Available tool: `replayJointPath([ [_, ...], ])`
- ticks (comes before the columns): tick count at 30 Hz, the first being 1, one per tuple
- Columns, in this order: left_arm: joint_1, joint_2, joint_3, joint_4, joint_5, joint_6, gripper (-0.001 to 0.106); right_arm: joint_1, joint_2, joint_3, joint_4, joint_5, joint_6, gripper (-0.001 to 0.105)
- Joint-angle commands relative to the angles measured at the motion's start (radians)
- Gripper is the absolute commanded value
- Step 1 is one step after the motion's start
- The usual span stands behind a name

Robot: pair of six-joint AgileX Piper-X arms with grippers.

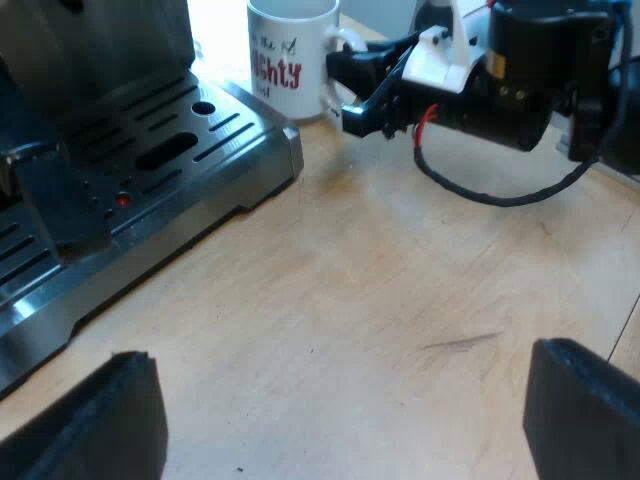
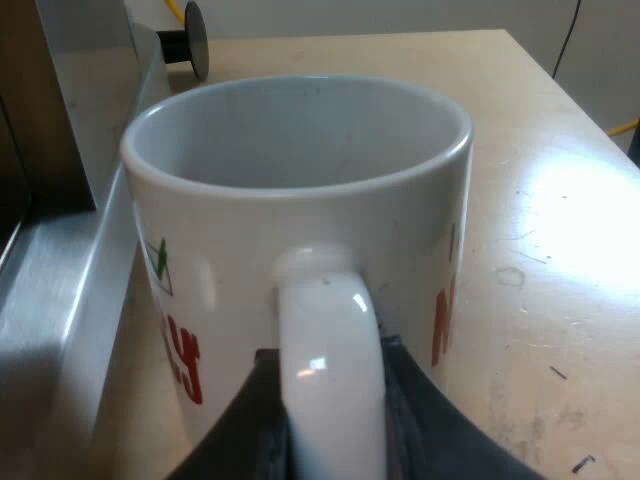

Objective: Remove mug from coffee machine

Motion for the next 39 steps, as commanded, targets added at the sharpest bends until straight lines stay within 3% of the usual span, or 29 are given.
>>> replayJointPath([
  [1,-0.007,-0.001,-0.003,-0.013,0.007,-0.009,0.087,-0.004,0.010,-0.016,-0.056,-0.001,-0.010,0.000],
  [12,-0.007,-0.001,-0.003,-0.013,0.007,-0.009,0.087,-0.004,0.034,-0.016,-0.022,-0.001,-0.010,0.004],
  [18,-0.007,-0.001,-0.003,-0.013,0.007,-0.009,0.087,-0.004,0.034,-0.016,-0.007,-0.010,-0.010,0.053],
  [21,-0.007,-0.001,-0.003,-0.013,0.007,-0.009,0.087,-0.004,0.034,-0.016,0.012,-0.010,-0.010,0.063],
  [29,-0.007,-0.001,-0.003,-0.021,0.007,-0.009,0.087,-0.004,-0.054,-0.016,0.225,-0.010,0.023,0.063],
  [39,-0.007,0.000,-0.003,-0.093,0.005,-0.009,0.087,0.000,-0.329,-0.016,0.553,-0.052,0.036,0.063],
])
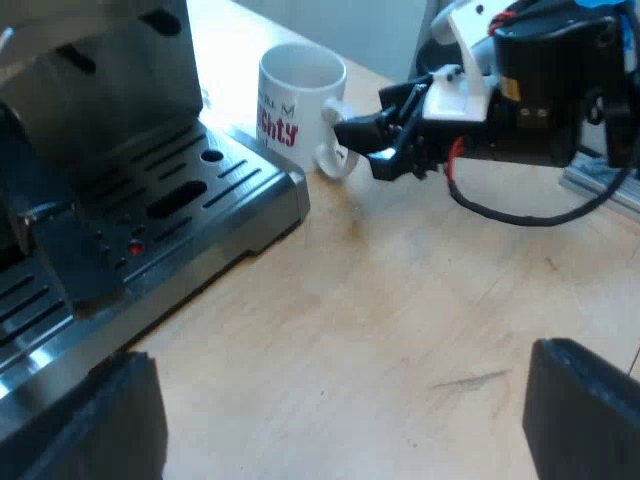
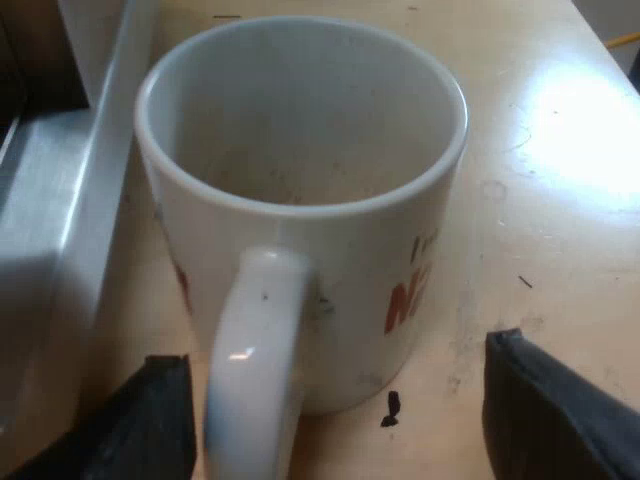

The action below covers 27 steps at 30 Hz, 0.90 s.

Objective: Remove mug from coffee machine

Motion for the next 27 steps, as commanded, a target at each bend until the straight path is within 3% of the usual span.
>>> replayJointPath([
  [1,-0.007,0.000,-0.003,-0.034,-0.010,-0.009,0.087,0.000,-0.175,-0.005,0.238,-0.062,-0.003,0.063],
  [5,-0.007,0.000,-0.003,-0.034,-0.028,-0.009,0.087,0.000,-0.381,-0.005,0.448,-0.068,-0.003,0.063],
  [11,-0.007,0.000,-0.003,-0.047,-0.049,-0.011,0.087,0.000,-0.566,-0.018,0.658,-0.068,-0.003,0.063],
  [15,-0.007,0.000,-0.007,-0.047,-0.100,-0.011,0.087,0.000,-0.713,-0.109,0.957,-0.122,0.020,0.063],
  [17,-0.007,0.000,-0.009,-0.055,-0.096,-0.011,0.087,0.000,-0.729,-0.121,0.985,-0.133,0.020,0.063],
  [22,-0.007,0.000,-0.026,-0.056,-0.098,-0.055,0.087,0.000,-0.811,-0.241,1.165,-0.343,0.028,0.063],
  [27,-0.007,0.000,-0.075,-0.056,-0.093,-0.053,0.087,0.000,-0.856,-0.329,1.177,-0.452,0.063,0.063],
])
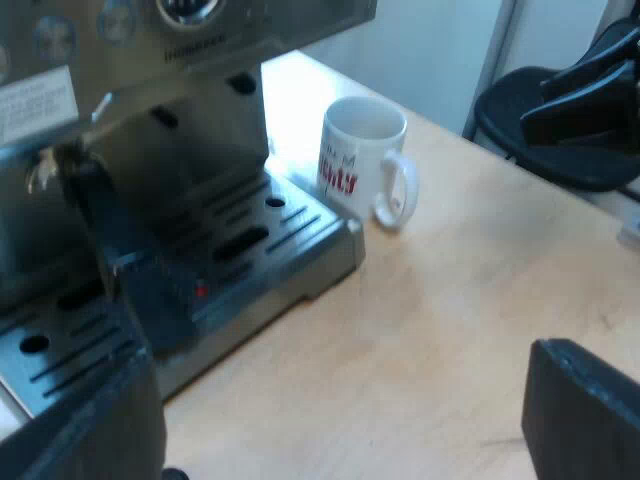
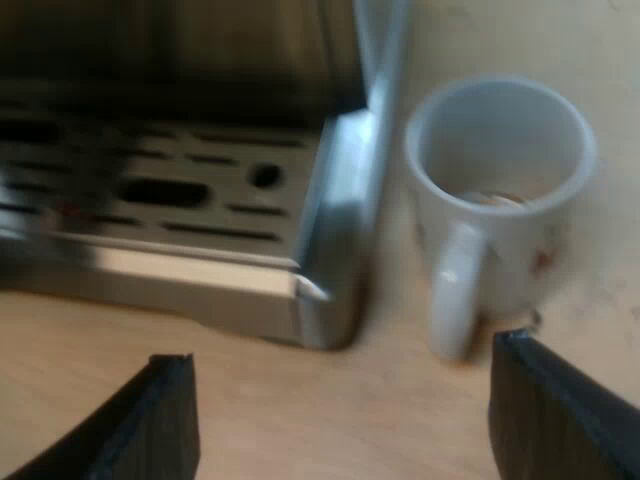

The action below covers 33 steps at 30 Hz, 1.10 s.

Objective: Remove mug from coffee machine

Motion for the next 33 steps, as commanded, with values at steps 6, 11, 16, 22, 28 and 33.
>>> replayJointPath([
  [6,-0.007,0.000,-0.079,-0.048,-0.028,-0.010,0.087,0.000,-0.030,-0.143,0.000,-0.017,0.000,0.063],
  [11,-0.007,0.000,-0.091,-0.111,-0.102,-0.010,0.087,0.000,-0.015,-0.161,0.006,0.053,-0.018,0.063],
  [16,-0.007,0.000,-0.107,-0.117,-0.212,-0.010,0.087,0.000,0.022,-0.161,0.025,0.086,-0.028,0.063],
  [22,0.070,0.000,-0.123,-0.108,-0.243,-0.010,0.087,-0.025,0.063,-0.161,0.028,0.098,-0.026,0.063],
  [28,0.238,0.000,-0.137,-0.025,-0.165,0.008,0.087,-0.167,0.069,-0.161,0.103,0.067,-0.022,0.063],
  [33,0.350,-0.004,-0.137,0.034,0.021,0.006,0.087,-0.277,0.026,-0.161,0.167,0.064,-0.027,0.063],
])
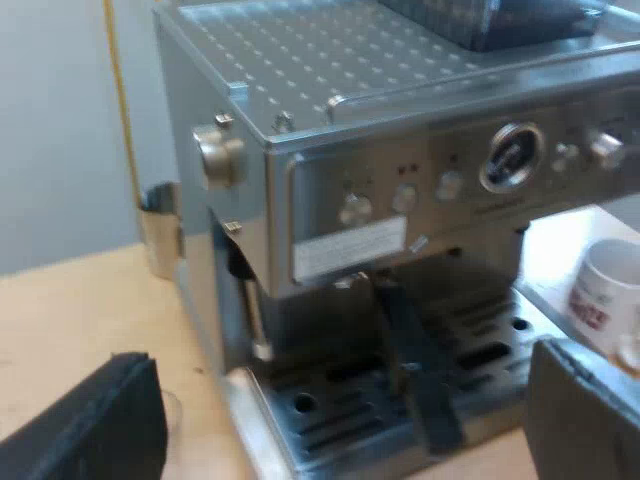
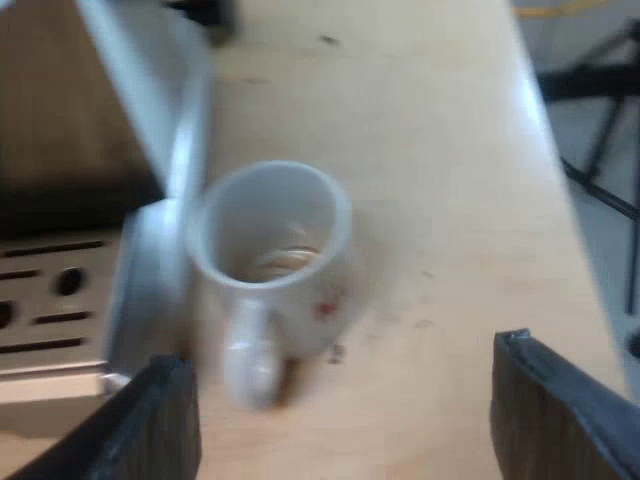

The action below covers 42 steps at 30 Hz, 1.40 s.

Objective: Remove mug from coffee machine

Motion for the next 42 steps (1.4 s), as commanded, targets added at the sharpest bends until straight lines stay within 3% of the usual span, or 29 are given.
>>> replayJointPath([
  [1,0.048,-0.009,-0.008,0.051,0.071,-0.002,0.087,-0.055,-0.052,-0.009,0.037,-0.009,-0.013,0.063],
  [12,0.069,-0.181,-0.008,0.232,0.069,-0.002,0.087,-0.074,-0.272,-0.007,0.183,-0.009,-0.013,0.063],
  [17,0.069,-0.301,-0.008,0.325,0.036,-0.002,0.087,-0.074,-0.383,-0.007,0.274,-0.009,-0.026,0.063],
  [25,0.069,-0.468,-0.008,0.378,-0.012,-0.011,0.087,-0.074,-0.460,-0.007,0.290,-0.009,-0.036,0.063],
  [32,0.074,-0.465,-0.021,0.422,-0.052,-0.044,0.087,-0.074,-0.671,0.072,0.320,-0.009,-0.036,0.063],
  [35,0.076,-0.465,-0.021,0.426,-0.059,-0.044,0.087,-0.074,-0.658,0.086,0.385,-0.011,-0.039,0.063],
  [39,0.076,-0.465,-0.001,0.426,-0.163,-0.044,0.087,-0.074,-0.666,0.146,0.381,-0.047,-0.035,0.063],
  [42,0.076,-0.465,0.035,0.419,-0.165,-0.044,0.087,-0.074,-0.666,0.191,0.381,-0.047,-0.035,0.063],
])
